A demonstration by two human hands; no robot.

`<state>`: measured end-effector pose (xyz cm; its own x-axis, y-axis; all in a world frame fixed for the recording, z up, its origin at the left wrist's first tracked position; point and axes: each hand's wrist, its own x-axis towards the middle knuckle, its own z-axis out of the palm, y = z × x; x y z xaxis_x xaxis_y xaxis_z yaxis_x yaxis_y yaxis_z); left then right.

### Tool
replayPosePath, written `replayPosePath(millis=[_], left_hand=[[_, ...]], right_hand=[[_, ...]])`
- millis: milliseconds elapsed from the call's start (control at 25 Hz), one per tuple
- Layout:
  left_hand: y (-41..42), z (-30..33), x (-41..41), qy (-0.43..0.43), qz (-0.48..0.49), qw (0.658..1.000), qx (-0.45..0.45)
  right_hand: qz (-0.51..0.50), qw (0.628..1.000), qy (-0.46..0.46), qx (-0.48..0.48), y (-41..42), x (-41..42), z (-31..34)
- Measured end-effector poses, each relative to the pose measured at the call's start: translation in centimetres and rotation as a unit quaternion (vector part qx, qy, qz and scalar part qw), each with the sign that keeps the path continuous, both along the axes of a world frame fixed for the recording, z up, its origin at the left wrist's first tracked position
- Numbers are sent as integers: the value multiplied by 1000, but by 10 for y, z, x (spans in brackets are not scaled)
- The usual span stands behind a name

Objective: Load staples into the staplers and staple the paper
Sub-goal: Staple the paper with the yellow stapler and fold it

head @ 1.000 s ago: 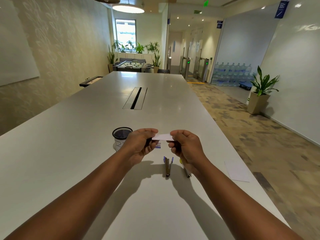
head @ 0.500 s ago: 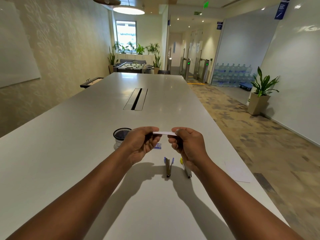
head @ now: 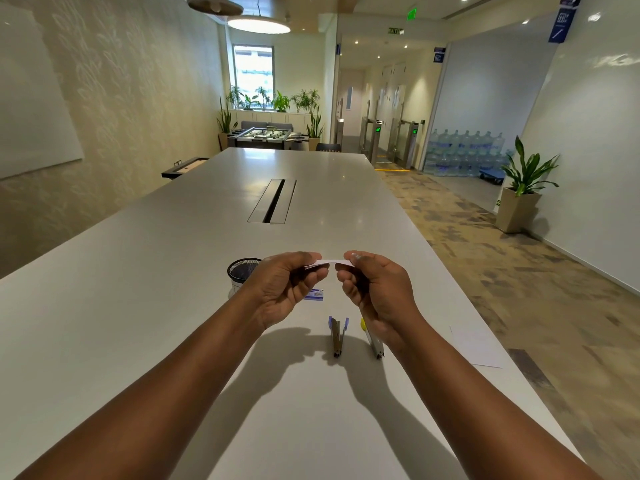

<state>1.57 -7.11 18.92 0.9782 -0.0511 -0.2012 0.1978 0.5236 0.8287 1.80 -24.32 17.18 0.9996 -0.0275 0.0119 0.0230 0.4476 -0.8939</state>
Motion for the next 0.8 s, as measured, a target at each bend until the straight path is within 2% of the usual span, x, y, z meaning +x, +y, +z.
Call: replayPosePath(millis=[480, 800], left_hand=[[1, -1, -1, -15, 8, 1000, 8], [-1, -7, 2, -15, 13, 1000, 15]], right_hand=[[-6, 1000, -1, -23, -2, 0, -1], [-23, 994, -47, -101, -1, 1, -4]])
